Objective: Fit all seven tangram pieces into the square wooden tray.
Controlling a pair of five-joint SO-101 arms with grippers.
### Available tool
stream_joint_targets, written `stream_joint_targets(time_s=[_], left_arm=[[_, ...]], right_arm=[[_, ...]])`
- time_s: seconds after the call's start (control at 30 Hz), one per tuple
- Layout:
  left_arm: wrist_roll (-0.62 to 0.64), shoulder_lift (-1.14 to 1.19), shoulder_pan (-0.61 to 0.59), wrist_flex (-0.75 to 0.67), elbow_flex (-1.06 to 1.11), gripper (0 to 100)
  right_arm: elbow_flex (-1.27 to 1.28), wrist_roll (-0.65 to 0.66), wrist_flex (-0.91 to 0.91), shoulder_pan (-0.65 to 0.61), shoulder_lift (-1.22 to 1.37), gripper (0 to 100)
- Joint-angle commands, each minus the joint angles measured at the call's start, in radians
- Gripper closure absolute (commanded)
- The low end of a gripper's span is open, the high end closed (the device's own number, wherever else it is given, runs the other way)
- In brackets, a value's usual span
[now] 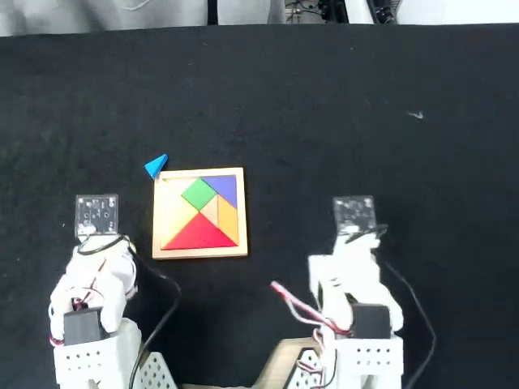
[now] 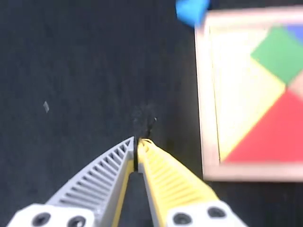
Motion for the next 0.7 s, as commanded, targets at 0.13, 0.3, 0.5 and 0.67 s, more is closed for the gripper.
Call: stream_joint_targets(time_s=[0.13,0.3,0.5,0.67], left_arm=[[-0.132,-0.003,0.128,-0.358,0.019,96],[-0.144,0.002,0.176,-0.457,0.015,84],[-0.206,0.064,0.157,-0.39,-0.173,83],[-0.222,0.416,0.16,-0.295,-0.484,83]], right_arm=[[-0.004,0.074,-0.304,-0.233,-0.093,97.6],[-0.004,0.233,-0.19,-0.232,-0.093,97.6],[-0.004,0.265,-0.155,-0.229,-0.093,97.6],[-0.004,0.267,-0.132,-0.229,-0.093,97.6]])
